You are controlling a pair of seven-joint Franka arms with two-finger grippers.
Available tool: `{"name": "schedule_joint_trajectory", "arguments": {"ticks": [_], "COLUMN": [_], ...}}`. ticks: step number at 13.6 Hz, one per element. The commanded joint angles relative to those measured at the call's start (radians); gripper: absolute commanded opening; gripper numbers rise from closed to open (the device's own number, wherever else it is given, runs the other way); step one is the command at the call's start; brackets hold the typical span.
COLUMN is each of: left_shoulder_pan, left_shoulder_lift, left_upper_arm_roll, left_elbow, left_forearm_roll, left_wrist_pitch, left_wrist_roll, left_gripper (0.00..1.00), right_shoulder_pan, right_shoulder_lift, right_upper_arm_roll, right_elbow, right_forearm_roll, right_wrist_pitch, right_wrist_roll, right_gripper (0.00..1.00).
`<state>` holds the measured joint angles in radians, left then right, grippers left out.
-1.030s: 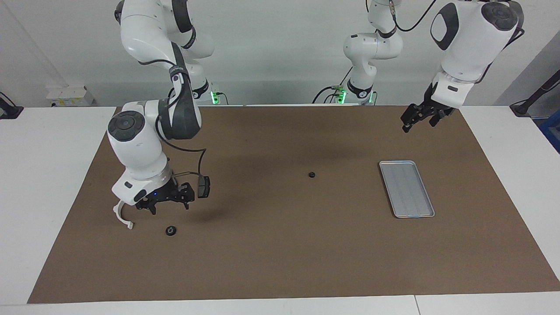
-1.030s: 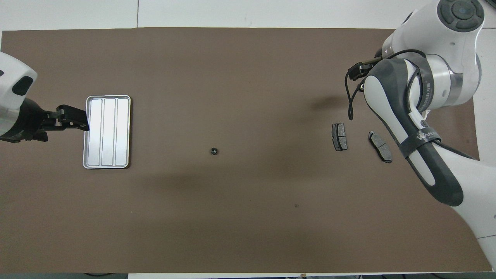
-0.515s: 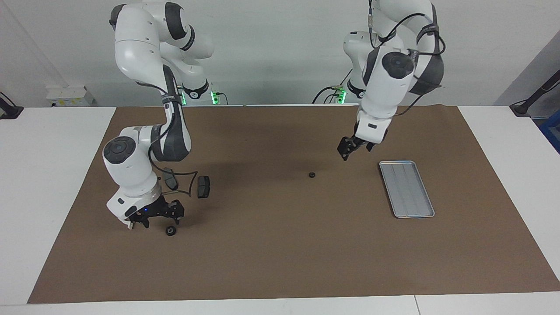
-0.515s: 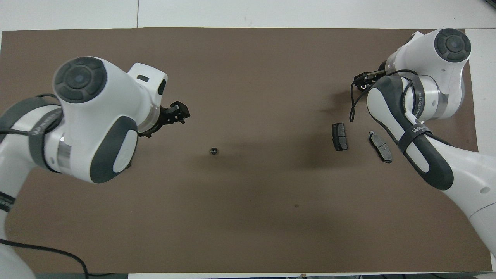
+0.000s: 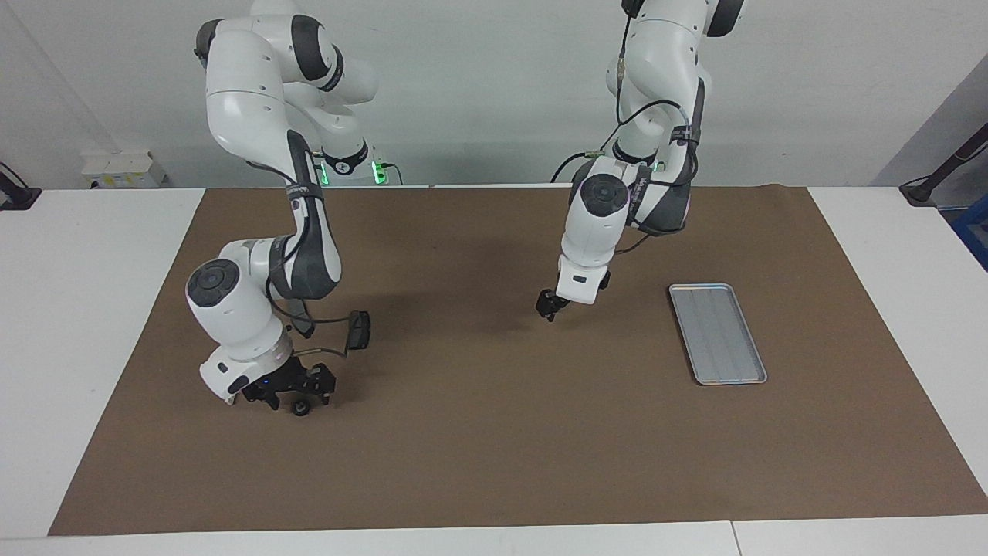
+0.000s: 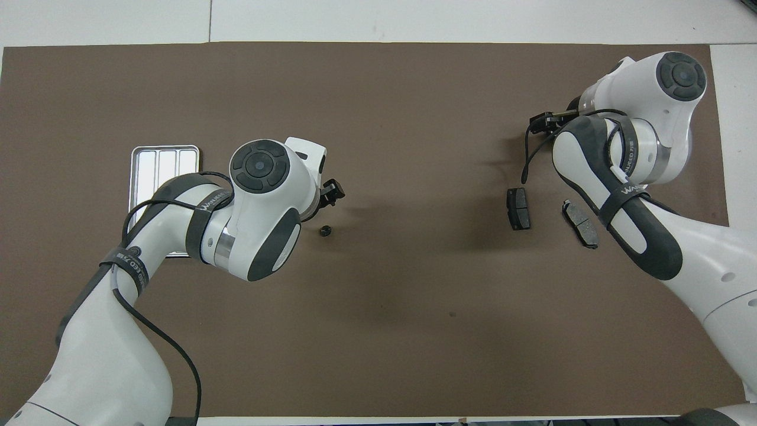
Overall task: Pick bearing gear from pile to tray
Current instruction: 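Grasp the black nut with the left gripper while the right gripper withdraws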
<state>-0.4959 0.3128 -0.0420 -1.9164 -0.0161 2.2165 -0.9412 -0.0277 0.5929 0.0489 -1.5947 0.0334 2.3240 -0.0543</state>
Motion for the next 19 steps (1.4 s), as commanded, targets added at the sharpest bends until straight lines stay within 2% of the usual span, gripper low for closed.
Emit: {"name": "schedule_joint_trajectory", "arguments": {"ticks": [1,4,5,7,8,10,11,13,16,18,19], "left_shoulder_pan": [-0.044,-0.052,-0.053,-0.064,-0.066,-0.066,-0.066,-0.066,-0.066,-0.066,-0.066], "left_shoulder_lift": [-0.017,-0.021,-0.024,-0.030,-0.032,-0.035,-0.032,-0.029,-0.024,-0.021,-0.020], "left_upper_arm_roll": [0.016,0.014,0.014,0.014,0.014,0.014,0.014,0.014,0.014,0.014,0.014], "left_elbow": [-0.055,-0.076,-0.087,-0.122,-0.136,-0.150,-0.156,-0.158,-0.158,-0.158,-0.158], "left_forearm_roll": [0.011,0.010,0.008,0.008,0.008,0.008,0.008,0.008,0.008,0.008,0.008], "left_wrist_pitch": [0.061,0.068,0.077,0.109,0.118,0.138,0.152,0.153,0.166,0.170,0.170], "left_wrist_roll": [-0.070,-0.074,-0.077,-0.087,-0.087,-0.088,-0.088,-0.088,-0.088,-0.090,-0.091], "left_gripper": [1.00,0.99,0.94,0.76,0.71,0.70,0.66,0.62,0.52,0.36,0.19], "right_shoulder_pan": [-0.014,-0.006,-0.006,-0.006,-0.006,-0.011,-0.011,-0.014,-0.015,-0.014,-0.014], "right_shoulder_lift": [0.028,0.041,0.041,0.041,0.041,0.041,0.041,0.042,0.041,0.041,0.041], "right_upper_arm_roll": [0.011,0.009,0.009,0.008,0.008,0.008,0.008,0.008,0.008,0.008,0.008], "right_elbow": [0.007,0.007,0.007,0.005,0.004,0.002,-0.001,-0.008,-0.011,-0.010,-0.008], "right_forearm_roll": [0.023,0.019,0.017,0.016,0.014,0.013,0.013,0.011,0.013,0.011,0.010], "right_wrist_pitch": [0.035,0.046,0.046,0.046,0.044,0.044,0.044,0.044,0.043,0.040,0.035], "right_wrist_roll": [-0.027,-0.016,-0.015,-0.013,-0.013,-0.013,-0.013,-0.013,-0.013,-0.013,-0.013], "right_gripper": [1.00,1.00,1.00,1.00,0.92,0.77,0.70,0.49,0.00,0.00,0.00]}}
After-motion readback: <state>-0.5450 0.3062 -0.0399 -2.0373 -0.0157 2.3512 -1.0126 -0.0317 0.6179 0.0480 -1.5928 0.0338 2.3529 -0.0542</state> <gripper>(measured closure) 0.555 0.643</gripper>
